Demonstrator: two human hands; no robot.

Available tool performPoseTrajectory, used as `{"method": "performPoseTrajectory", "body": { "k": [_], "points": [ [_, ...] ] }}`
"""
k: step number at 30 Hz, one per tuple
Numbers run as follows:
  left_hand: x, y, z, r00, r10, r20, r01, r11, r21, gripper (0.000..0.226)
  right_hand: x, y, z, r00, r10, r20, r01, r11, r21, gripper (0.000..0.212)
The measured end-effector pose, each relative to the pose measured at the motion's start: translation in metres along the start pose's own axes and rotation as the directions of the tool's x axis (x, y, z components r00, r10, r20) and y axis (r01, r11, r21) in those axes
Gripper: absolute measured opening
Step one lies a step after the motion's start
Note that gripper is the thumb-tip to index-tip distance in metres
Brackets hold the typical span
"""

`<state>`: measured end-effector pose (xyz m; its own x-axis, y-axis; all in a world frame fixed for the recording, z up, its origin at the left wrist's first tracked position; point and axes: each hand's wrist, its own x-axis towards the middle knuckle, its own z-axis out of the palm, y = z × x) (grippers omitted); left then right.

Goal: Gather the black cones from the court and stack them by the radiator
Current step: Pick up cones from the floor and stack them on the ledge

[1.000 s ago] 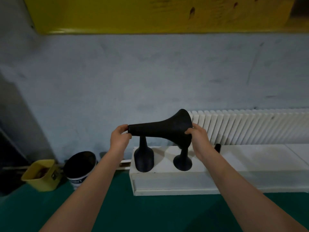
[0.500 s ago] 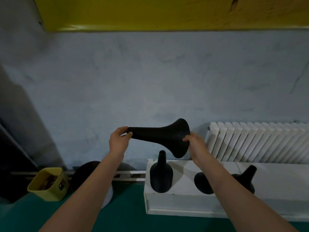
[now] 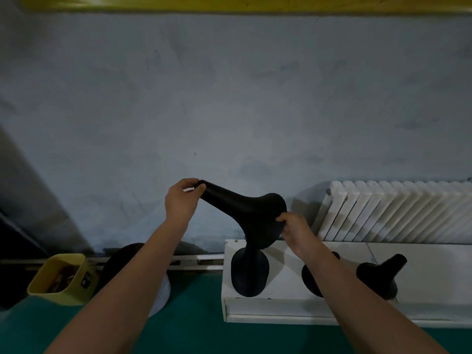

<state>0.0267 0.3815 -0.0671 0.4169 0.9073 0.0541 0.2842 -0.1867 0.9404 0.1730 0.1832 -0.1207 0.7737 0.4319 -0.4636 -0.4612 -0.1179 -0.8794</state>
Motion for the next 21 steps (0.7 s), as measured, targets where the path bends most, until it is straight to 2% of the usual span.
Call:
{"method": "performPoseTrajectory", "body": {
  "k": [5, 8, 13, 17, 21],
  "points": [
    [0.013, 0.011, 0.023, 0.991, 0.099, 0.09, -0.109, 0.988, 0.107, 0.025, 0.024, 0.009, -0.008, 0.989, 0.14, 0.04, -0.143, 0.984, 0.107, 0.015],
    [0.021, 0.019, 0.043, 0.989, 0.072, 0.129, -0.082, 0.994, 0.074, 0.023, 0.038, 0.012, -0.021, 0.974, 0.204, 0.094, -0.215, 0.968, 0.13, 0.01],
    [0.034, 0.029, 0.074, 0.987, 0.031, 0.155, -0.037, 0.999, 0.037, 0.023, 0.068, 0.013, -0.037, 0.938, 0.302, 0.171, -0.319, 0.944, 0.083, 0.026],
    [0.043, 0.032, 0.096, 0.984, -0.01, 0.176, 0.007, 1.0, 0.017, 0.021, 0.09, 0.013, -0.044, 0.923, 0.345, 0.173, -0.361, 0.93, 0.074, 0.03],
    [0.047, 0.028, 0.113, 0.981, -0.049, 0.189, 0.037, 0.997, 0.066, 0.032, 0.108, 0.016, -0.051, 0.911, 0.368, 0.186, -0.388, 0.918, 0.084, 0.03]
  ]
}}
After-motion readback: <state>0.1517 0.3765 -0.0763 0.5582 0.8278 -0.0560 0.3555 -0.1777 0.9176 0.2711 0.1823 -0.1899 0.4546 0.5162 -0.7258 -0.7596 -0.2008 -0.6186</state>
